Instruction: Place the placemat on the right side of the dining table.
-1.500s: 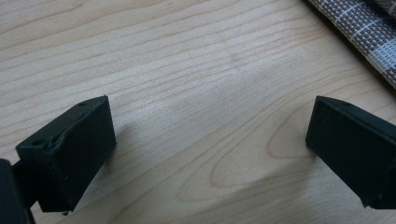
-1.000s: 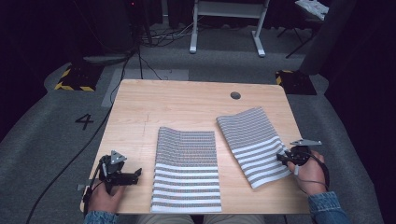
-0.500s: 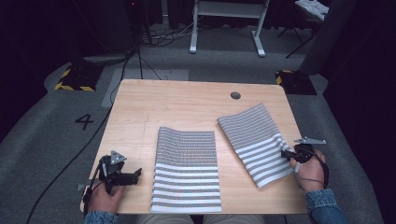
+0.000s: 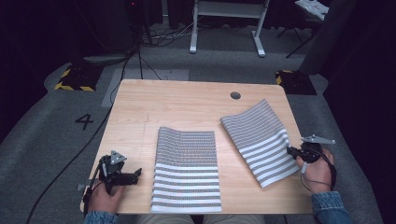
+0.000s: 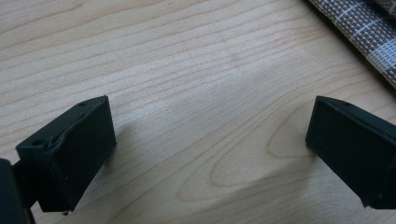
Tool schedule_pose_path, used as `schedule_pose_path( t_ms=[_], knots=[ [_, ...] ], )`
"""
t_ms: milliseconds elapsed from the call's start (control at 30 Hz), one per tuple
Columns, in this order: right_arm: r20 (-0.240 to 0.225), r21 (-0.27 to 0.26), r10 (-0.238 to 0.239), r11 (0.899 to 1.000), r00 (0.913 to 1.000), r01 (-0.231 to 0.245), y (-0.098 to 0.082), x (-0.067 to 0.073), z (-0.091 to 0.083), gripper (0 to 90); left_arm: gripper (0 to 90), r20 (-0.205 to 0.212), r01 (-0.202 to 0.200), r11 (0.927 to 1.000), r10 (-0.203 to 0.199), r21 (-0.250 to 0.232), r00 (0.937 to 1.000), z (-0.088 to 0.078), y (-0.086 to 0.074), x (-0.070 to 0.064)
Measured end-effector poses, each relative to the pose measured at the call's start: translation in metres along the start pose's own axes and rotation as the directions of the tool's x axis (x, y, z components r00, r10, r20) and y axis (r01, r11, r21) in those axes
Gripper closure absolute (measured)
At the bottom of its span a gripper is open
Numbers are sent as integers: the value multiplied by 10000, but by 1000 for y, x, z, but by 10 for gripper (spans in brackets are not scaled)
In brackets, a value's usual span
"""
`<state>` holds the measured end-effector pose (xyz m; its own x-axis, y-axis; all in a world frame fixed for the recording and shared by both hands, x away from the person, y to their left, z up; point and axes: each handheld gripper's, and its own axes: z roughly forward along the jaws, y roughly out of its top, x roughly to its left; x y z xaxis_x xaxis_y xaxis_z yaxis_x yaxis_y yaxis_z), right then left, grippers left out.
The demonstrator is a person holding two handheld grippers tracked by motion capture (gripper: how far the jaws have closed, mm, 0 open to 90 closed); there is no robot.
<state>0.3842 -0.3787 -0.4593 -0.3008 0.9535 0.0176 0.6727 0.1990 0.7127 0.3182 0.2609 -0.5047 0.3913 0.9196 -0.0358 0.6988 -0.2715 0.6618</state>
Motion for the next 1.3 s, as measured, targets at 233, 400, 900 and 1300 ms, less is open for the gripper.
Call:
schedule_pose_path(
  t_ms=[233, 400, 900, 1300],
  knots=[
    [-234, -964, -464, 9944, 9986, 439, 19, 15, -33, 873, 15, 20, -7, 10000, 7, -15, 10000, 0, 0, 0],
    [-467, -1556, -1236, 9811, 9912, 1150, 35, 37, -54, 872, 15, 11, -7, 10000, 7, -2, 10000, 0, 0, 0],
    [-1944, -2632, -2591, 9429, 9461, 2041, 59, 105, -93, 858, 15, -2, -8, 10000, 8, -8, 10000, 0, 0, 0],
    [-3548, -2593, -2940, 9430, 8875, 2087, 62, 146, -93, 858, 15, 2, 3, 10000, -3, -7, 10000, 0, 0, 0]
  ],
)
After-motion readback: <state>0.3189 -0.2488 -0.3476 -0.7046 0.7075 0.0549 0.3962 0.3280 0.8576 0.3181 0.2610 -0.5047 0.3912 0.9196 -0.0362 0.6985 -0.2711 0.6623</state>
